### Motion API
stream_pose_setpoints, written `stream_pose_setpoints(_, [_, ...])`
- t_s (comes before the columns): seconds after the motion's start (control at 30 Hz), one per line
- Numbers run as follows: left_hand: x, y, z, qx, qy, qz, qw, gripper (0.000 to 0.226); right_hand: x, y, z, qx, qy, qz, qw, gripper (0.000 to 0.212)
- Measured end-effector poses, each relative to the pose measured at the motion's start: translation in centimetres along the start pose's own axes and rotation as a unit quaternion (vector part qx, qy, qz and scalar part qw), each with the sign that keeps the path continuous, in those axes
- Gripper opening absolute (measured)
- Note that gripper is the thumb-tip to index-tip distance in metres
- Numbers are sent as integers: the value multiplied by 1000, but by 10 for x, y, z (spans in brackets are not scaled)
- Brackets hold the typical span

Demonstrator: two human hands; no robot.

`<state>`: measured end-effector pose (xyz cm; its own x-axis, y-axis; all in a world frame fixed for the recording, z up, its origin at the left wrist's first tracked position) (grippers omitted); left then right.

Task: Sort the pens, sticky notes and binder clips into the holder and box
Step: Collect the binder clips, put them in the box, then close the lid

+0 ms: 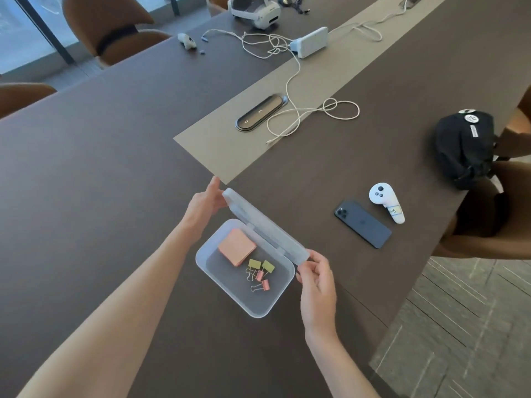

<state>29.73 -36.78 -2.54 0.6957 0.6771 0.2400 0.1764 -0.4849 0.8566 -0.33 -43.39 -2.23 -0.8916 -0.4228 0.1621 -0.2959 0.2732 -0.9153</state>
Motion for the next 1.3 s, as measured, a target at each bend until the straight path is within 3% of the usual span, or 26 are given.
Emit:
stream_pose_setpoints(0.1, [9, -12, -10, -3, 10, 28, 1000, 50, -6, 0, -25, -13, -3, 7, 1000, 25])
stream_pose_setpoints(0.33, [39, -59, -35, 41, 55, -18, 997, 25, -37, 21, -50, -46, -58, -60, 995, 24])
stream_pose_setpoints(0.53, [36, -97, -41, 57, 40, 110, 992, 29, -53, 61, -44, -59, -56, -204, 976, 58])
stream_pose_setpoints(0.73, [23, -108, -36, 69, 34, 155, 985, 44, -71, 65, -26, -64, -12, -141, 988, 87])
stream_pose_setpoints(0.97, [22, -111, -36, 75, 35, 161, 984, 43, -84, 70, -20, -57, 22, -120, 991, 93])
stream_pose_setpoints(1.2, [29, -119, -44, 111, 59, 89, 988, 39, -80, 77, -9, -78, -11, -134, 988, 95])
stream_pose_setpoints(1.3, [42, -134, -67, 130, 106, 40, 985, 38, -78, 72, 5, -60, -46, -163, 984, 96])
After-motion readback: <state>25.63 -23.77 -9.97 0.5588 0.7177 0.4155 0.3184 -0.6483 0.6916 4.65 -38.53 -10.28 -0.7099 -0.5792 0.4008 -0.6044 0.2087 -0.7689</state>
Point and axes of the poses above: each hand's wrist, its own z-axis towards the middle knuckle, its own x-axis out of the back of the hand, y = z × x, the point moved 9 cm from there along z, towards the middle knuckle, and after that the axes turned 1 degree about y, right-handed, at the moved point
